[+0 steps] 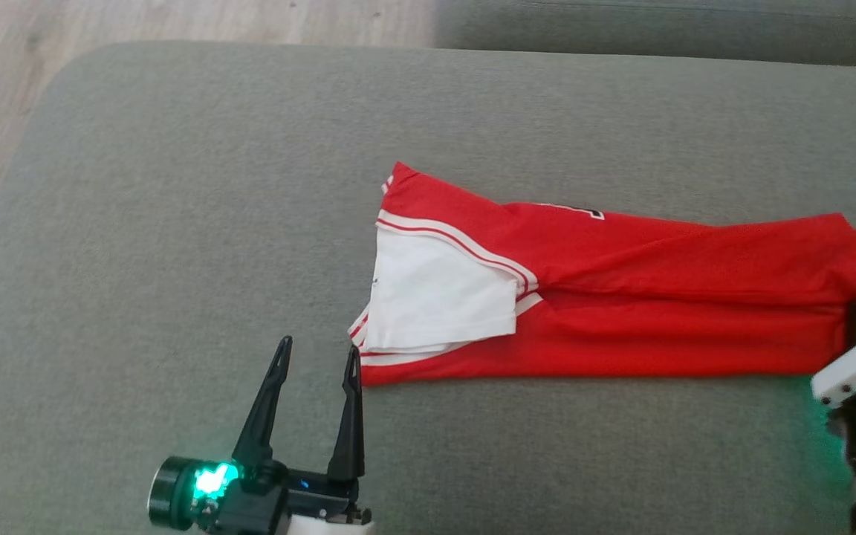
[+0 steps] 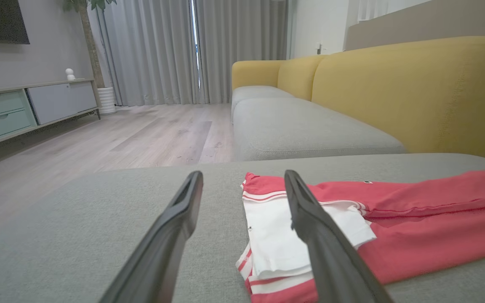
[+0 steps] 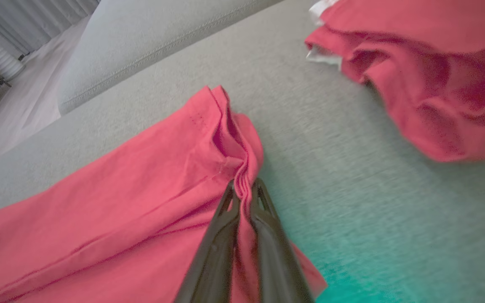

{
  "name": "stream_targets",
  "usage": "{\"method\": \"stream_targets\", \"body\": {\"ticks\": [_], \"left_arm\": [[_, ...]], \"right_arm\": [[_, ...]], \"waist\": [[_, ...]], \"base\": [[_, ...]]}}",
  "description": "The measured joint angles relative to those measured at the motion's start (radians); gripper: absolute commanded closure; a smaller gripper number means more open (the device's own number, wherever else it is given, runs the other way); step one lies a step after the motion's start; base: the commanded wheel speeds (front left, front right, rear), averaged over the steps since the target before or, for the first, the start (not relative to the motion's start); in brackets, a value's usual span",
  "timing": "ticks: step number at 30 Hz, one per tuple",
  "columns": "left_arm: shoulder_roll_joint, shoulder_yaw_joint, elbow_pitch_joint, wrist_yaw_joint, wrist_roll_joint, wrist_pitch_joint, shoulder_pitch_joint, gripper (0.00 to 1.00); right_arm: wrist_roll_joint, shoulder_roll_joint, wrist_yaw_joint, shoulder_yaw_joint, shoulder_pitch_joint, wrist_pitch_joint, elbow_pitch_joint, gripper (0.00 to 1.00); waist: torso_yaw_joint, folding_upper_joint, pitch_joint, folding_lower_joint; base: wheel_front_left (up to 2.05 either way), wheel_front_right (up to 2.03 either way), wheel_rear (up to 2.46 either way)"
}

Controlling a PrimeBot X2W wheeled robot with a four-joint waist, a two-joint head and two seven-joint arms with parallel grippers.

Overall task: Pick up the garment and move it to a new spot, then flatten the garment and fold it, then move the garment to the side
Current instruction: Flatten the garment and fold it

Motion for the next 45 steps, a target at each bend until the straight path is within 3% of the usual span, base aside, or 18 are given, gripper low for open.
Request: {"method": "stream_targets", "body": {"ticks": [11, 20, 24, 31, 44, 45], "left_arm": [[-0.011, 0.030, 0.004, -0.025, 0.025, 0.000, 0.001, 0.00], [-0.024, 0.031, 0.022, -0.042, 0.025, 0.000, 0.001, 0.00], [-0.027, 0.030, 0.027, -0.051, 0.024, 0.000, 0.001, 0.00], [-0.034, 0.030, 0.040, -0.060, 0.024, 0.000, 0.001, 0.00], [-0.041, 0.028, 0.045, -0.067, 0.023, 0.000, 0.000, 0.00], [-0.041, 0.028, 0.045, -0.067, 0.023, 0.000, 0.000, 0.00]], "right_arm": [[0.078, -0.089, 0.000, 0.023, 0.009, 0.053, -0.192, 1.00], [0.202, 0.009, 0.000, 0.161, 0.034, 0.144, -0.543, 1.00], [0.204, 0.061, 0.000, 0.258, 0.059, 0.170, -0.635, 1.00], [0.218, 0.099, 0.000, 0.427, 0.057, 0.208, -0.662, 1.00], [0.278, 0.103, 0.000, 0.646, 0.056, 0.184, -0.521, 1.00], [0.287, 0.103, 0.000, 0.664, 0.056, 0.184, -0.505, 0.77]], "waist": [[-0.080, 0.0000, -0.006, -0.0001], [-0.064, 0.0000, -0.022, -0.0001], [-0.032, 0.0000, -0.029, -0.0001], [0.044, 0.0000, -0.034, -0.0001], [0.134, 0.0000, -0.009, -0.0001], [0.136, 0.0000, -0.007, -0.0001]], "base": [[0.00, 0.00, 0.00], [0.00, 0.00, 0.00], [0.00, 0.00, 0.00], [0.00, 0.00, 0.00], [0.00, 0.00, 0.00], [0.00, 0.00, 0.00]]}}
